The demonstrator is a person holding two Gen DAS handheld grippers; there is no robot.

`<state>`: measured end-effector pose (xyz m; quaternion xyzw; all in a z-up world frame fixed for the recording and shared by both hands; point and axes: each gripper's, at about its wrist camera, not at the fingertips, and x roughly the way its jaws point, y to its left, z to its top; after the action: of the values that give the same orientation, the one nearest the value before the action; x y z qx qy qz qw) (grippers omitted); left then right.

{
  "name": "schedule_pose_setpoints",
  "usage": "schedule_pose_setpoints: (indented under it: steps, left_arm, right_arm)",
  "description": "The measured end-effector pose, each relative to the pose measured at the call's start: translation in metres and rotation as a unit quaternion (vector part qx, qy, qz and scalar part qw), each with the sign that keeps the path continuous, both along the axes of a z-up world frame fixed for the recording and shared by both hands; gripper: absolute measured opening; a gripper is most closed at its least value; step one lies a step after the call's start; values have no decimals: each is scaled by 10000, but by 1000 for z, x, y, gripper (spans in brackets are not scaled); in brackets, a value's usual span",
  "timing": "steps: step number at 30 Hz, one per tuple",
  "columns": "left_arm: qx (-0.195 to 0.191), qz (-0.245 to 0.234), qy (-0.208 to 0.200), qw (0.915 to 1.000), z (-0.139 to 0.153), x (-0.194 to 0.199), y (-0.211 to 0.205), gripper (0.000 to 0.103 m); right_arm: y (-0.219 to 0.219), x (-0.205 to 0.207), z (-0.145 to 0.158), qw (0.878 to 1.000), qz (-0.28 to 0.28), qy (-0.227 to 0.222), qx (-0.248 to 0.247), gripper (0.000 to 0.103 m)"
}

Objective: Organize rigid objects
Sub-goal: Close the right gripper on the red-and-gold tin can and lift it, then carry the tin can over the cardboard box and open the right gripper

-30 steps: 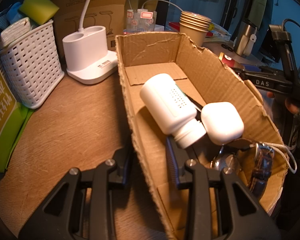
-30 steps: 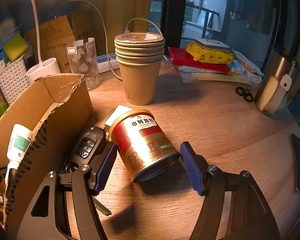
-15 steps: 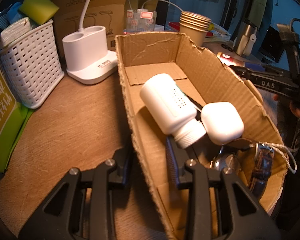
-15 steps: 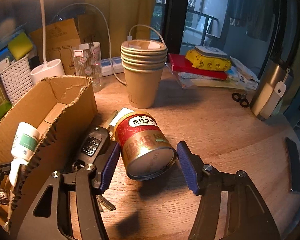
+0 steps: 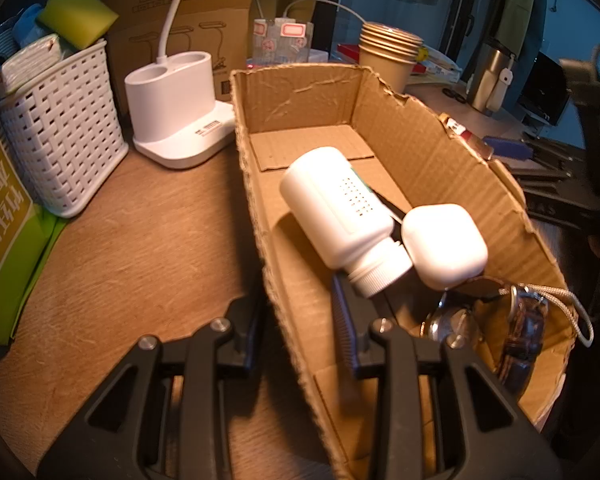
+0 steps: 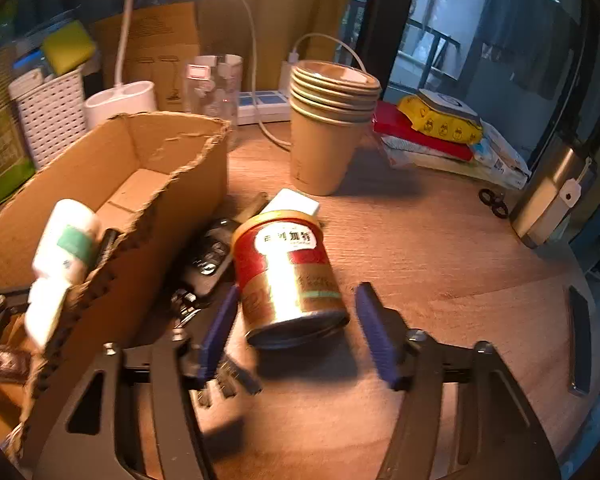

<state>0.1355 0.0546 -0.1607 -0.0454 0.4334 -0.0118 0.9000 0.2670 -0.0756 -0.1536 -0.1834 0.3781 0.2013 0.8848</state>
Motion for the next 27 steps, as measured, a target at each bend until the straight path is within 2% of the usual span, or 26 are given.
schedule_pose_setpoints:
  steps: [5,6,8,27]
  left_arm:
    - [-2,0,0,10000,0,0,0,33]
    - [-2,0,0,10000,0,0,0,33]
    - [-2,-1,0,10000,0,0,0,33]
    - [-2,0,0,10000,0,0,0,33]
  right_arm:
    - [-1,12,-10,9998,10,165,108,68]
    - [-2,11,-10,9997,21,181,154,63]
    - [-3,10,-9,9995,-15,176,246,61]
    - [16,-44,54,9965,269,-696,383,58]
